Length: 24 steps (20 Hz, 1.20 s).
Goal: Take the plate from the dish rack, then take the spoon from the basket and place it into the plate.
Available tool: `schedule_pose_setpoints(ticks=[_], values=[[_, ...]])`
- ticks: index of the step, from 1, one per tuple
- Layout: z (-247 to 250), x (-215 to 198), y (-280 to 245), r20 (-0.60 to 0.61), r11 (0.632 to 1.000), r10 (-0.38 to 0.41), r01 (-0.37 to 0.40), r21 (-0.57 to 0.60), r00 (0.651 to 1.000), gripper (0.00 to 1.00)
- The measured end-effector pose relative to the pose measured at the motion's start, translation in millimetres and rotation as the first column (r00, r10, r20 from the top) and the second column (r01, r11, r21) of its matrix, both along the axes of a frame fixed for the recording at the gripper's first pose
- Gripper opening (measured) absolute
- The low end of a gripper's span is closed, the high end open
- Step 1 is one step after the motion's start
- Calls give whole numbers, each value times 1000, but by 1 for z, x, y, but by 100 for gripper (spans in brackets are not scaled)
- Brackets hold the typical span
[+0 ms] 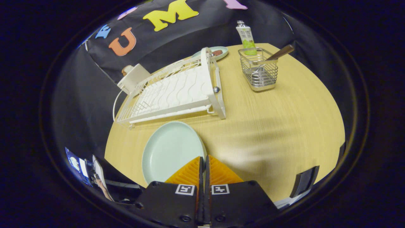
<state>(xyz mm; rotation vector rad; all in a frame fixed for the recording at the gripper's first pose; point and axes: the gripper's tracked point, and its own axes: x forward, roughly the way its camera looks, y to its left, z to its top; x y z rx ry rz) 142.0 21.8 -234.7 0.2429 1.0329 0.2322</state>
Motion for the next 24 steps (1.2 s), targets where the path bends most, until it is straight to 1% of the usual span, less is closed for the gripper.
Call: schedule_pose_setpoints(ticks=[5, 9, 11, 12, 14, 16, 18, 20, 24], values=[[-10, 11, -5, 19, 999, 26, -26, 22, 999, 6], [-10, 15, -17, 64, 999, 11, -9, -34, 998, 6], [-6, 19, -27, 111, 998, 0, 7, -62, 994, 7], [0, 23, -31, 145, 998, -4, 14, -66, 989, 19], [5, 29, -38, 208, 997, -2, 18, -76, 978, 49], [15, 37, -49, 274, 996, -23, 47, -79, 962, 80], [23, 46, -64, 334, 993, -54, 86, -80, 941, 87], [34, 58, -80, 402, 990, -83, 122, -72, 912, 89], [61, 87, -120, 581, 977, -131, 203, -60, 803, 92]])
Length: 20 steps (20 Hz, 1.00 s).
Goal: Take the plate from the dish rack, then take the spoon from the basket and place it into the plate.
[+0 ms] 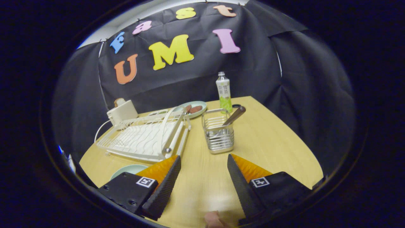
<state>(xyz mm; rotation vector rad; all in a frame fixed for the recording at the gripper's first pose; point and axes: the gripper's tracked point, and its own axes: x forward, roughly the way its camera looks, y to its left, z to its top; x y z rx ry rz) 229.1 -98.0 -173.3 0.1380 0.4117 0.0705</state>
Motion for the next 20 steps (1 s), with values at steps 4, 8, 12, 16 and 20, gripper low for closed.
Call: schedule_pose_setpoints(ticks=[4, 8, 12, 16, 20], values=[[18, 33, -30, 147, 998, -44, 49, -27, 988, 97], [14, 74, -38, 152, 999, -37, 39, -9, 988, 100], [17, 105, -37, 159, 999, -35, 32, 19, 987, 93], [17, 112, -35, 150, 997, -64, 70, -30, 987, 59], [34, 114, -22, 180, 996, -55, 66, -54, 982, 20]])
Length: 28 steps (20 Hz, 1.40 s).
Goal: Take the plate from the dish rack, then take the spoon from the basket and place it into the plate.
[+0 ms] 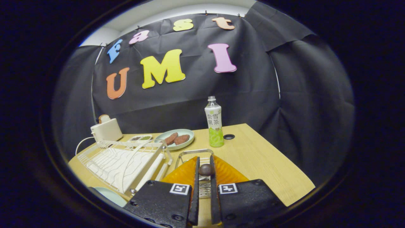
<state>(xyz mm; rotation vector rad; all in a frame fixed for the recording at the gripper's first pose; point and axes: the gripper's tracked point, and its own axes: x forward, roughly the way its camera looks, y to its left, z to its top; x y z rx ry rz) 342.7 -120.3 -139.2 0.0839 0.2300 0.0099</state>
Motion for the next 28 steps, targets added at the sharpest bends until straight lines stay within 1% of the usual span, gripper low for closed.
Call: schedule_pose_setpoints(ticks=[1, 2, 4, 6, 12, 15, 17, 21, 25, 27, 28], values=[[7, 1, 2, 11, 1000, -2, 2, -27, 1000, 19], [16, 2, 8, 24, 1000, 1, -1, -30, 1000, 17], [30, 4, 18, 36, 1000, 3, -2, -16, 999, 16], [48, 5, 19, 64, 1000, -17, 17, -10, 998, 15], [113, -15, 21, 161, 997, -55, 62, -38, 985, 14], [138, -39, 35, 196, 998, -22, 33, -50, 980, 13], [145, -61, 52, 203, 999, 15, -5, -53, 979, 14], [133, -103, 94, 166, 995, 99, -94, -33, 981, 14], [101, -135, 139, 120, 987, 156, -151, -49, 980, 13], [79, -145, 158, 84, 986, 159, -155, -57, 984, 14], [69, -149, 168, 72, 984, 171, -168, -52, 983, 13]])
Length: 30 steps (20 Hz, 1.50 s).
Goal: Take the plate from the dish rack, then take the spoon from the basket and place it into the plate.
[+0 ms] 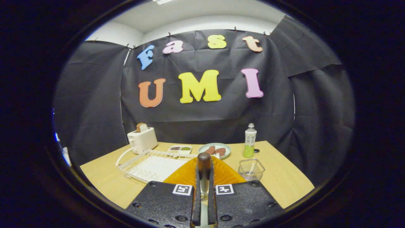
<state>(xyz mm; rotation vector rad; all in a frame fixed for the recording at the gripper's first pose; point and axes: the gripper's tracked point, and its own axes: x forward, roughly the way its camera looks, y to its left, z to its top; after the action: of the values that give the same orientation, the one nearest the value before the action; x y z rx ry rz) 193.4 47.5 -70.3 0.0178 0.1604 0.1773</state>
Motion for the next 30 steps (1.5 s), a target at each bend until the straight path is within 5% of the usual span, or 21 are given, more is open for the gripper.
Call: schedule_pose_setpoints(ticks=[9, 17, 24, 30], values=[[-73, -8, 43, -104, 1000, 16, -16, -1, 994, 13], [-69, -10, 31, -75, 998, -49, 46, -43, 996, 19], [-36, -40, 11, -10, 996, -89, 89, -30, 996, 100], [-10, -85, -7, 36, 993, -118, 118, -4, 992, 100]])
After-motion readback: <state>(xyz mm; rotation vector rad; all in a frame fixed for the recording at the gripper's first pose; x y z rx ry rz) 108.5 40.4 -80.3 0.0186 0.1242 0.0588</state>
